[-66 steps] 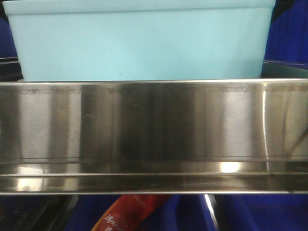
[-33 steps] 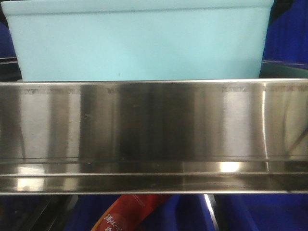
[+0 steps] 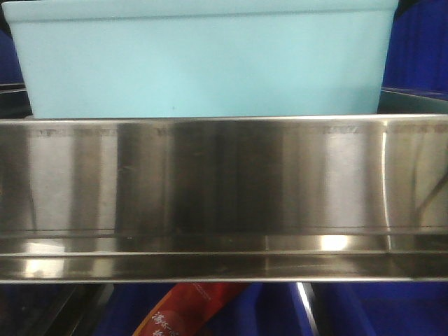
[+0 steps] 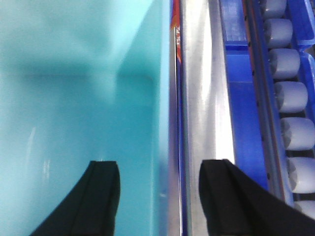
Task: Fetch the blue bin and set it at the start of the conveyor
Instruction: 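Close both grippers on opposite walls of the teal bin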
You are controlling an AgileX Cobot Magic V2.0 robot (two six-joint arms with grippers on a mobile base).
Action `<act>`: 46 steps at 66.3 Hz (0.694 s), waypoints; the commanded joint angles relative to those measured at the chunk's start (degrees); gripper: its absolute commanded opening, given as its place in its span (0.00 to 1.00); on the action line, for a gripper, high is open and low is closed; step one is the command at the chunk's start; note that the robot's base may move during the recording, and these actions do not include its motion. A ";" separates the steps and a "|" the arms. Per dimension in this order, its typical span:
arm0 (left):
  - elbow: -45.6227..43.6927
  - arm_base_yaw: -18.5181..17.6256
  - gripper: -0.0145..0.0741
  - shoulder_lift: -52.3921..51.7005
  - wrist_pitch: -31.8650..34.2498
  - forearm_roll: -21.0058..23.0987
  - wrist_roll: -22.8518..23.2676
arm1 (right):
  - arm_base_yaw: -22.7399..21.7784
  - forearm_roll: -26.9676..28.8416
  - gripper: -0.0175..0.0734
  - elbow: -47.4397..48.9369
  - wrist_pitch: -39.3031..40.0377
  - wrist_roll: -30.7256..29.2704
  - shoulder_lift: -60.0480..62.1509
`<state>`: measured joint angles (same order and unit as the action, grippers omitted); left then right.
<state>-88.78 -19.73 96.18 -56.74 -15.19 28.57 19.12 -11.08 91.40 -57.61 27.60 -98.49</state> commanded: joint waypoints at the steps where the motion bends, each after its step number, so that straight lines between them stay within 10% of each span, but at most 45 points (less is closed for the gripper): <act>1: 0.01 -0.24 0.51 0.07 0.78 -0.36 0.10 | -0.19 -0.58 0.48 0.55 0.33 -0.13 0.19; 46: 0.01 -0.24 0.51 0.07 2.56 -0.36 0.47 | -0.09 -0.58 0.48 0.44 -0.03 -0.13 -0.17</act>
<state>-88.78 -19.73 96.18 -55.20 -15.28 28.57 19.12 -11.08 91.40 -57.61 27.60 -98.83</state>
